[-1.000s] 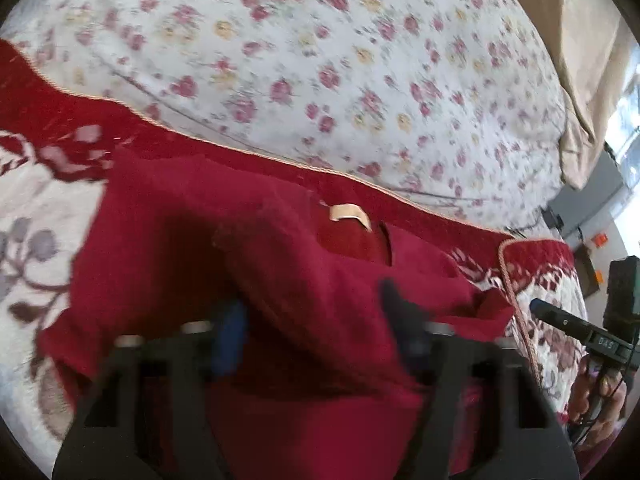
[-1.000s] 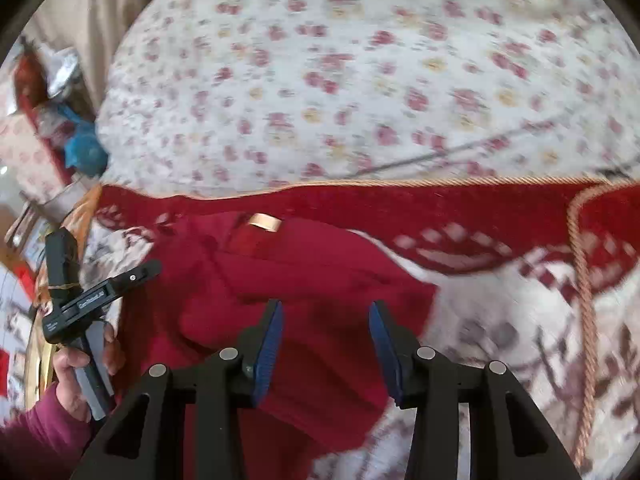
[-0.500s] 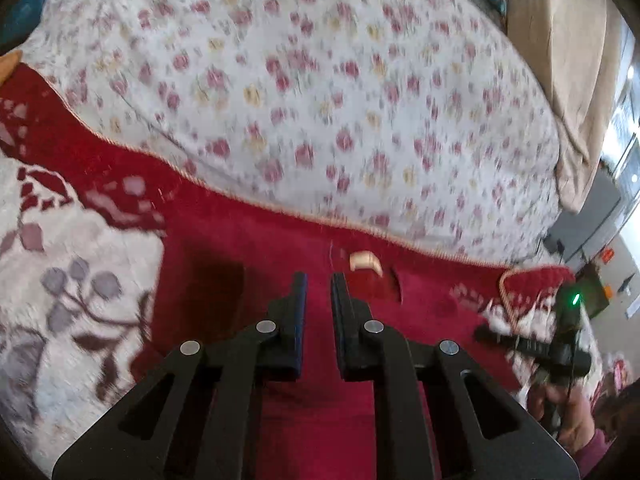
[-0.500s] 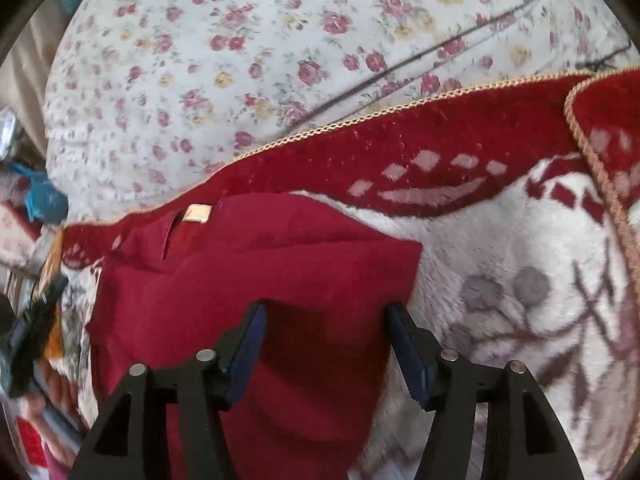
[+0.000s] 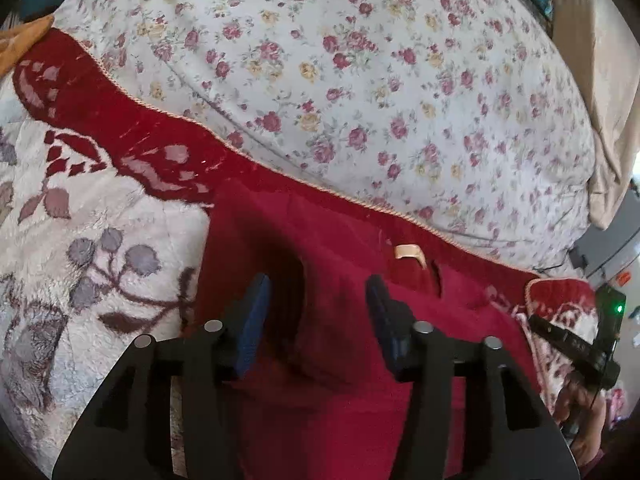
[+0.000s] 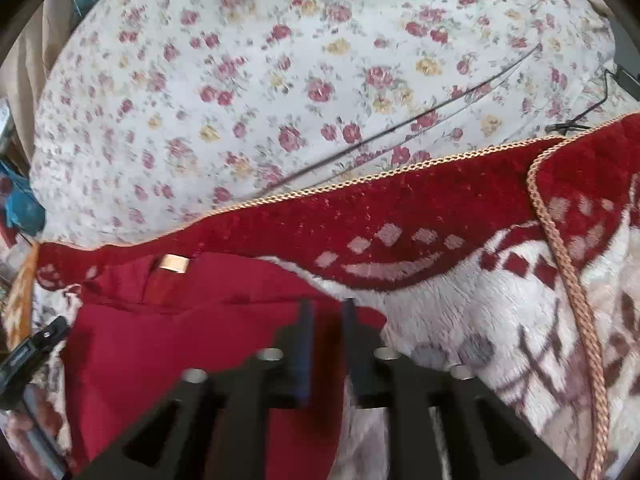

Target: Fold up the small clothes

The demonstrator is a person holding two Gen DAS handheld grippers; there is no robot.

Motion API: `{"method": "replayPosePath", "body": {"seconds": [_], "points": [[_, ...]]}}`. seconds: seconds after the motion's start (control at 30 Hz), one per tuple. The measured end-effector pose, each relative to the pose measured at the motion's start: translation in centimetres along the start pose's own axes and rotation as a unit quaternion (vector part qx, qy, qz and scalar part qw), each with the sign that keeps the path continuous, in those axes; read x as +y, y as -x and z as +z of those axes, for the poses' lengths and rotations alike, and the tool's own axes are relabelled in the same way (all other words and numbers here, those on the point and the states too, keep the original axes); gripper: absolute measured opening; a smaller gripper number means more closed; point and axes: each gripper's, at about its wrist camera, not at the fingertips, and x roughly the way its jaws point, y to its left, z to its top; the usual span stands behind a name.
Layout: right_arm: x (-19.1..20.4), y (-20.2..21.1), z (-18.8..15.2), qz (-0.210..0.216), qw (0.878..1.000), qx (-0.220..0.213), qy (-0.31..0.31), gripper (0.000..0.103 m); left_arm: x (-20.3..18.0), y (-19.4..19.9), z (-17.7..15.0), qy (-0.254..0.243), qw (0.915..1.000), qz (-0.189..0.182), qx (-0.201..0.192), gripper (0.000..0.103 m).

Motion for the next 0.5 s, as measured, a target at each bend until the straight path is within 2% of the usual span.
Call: {"method": "replayPosePath", "body": {"seconds": [0.03,0.07,0.17,0.27,0.3,0.33,0.37,0.4,0.5], "points": [[0.1,0.6,-0.1,0.003,1.0,-0.001,-0.004,0.058,-0.3,0.0,0.0,-0.007,1.0,-0.003,0.001,0.051],[0.1,1.1,-0.4,0.009,1.0,-0.002,-0.008,0.061,-0.9,-0.3,-0.2,-0.021,0.9998,0.001,0.005,0.051],[0.3,1.2,-1.0,0.035,0.999,0.016,-0.013,0.061,-2.1,-1.7,-0.8,-0.055,0.9978,0.03,0.021,0.051],[0.6,0.8,-1.6,0.042,0.999,0.033,-0.008,0.061,-2.3,-3.9,-1.1,-0.055,0.9962,0.045,0.051,0.05],[0.7,0.8,-1.8,0.042,0.998,0.035,-0.007,0.061,-2.3,-4.2,-1.1,-0.056,0.996,0.047,0.052,0.038],[0.7,0.8,-2.0,0.044,0.998,0.037,-0.004,0.061,-2.4,-4.3,-1.1,-0.061,0.9955,0.053,0.049,0.032],[0.7,0.8,-2.0,0.045,0.998,0.037,-0.003,0.061,-2.5,-4.1,-1.0,-0.064,0.9956,0.049,0.047,0.015],[0.6,0.8,-1.9,0.045,0.998,0.036,-0.002,0.061,-2.6,-3.8,-0.9,-0.064,0.9961,0.04,0.046,0.01],[0.4,1.0,-1.6,0.047,0.998,0.029,-0.007,0.061,-2.8,-1.4,0.2,-0.063,0.9977,0.025,0.009,0.009]]}}
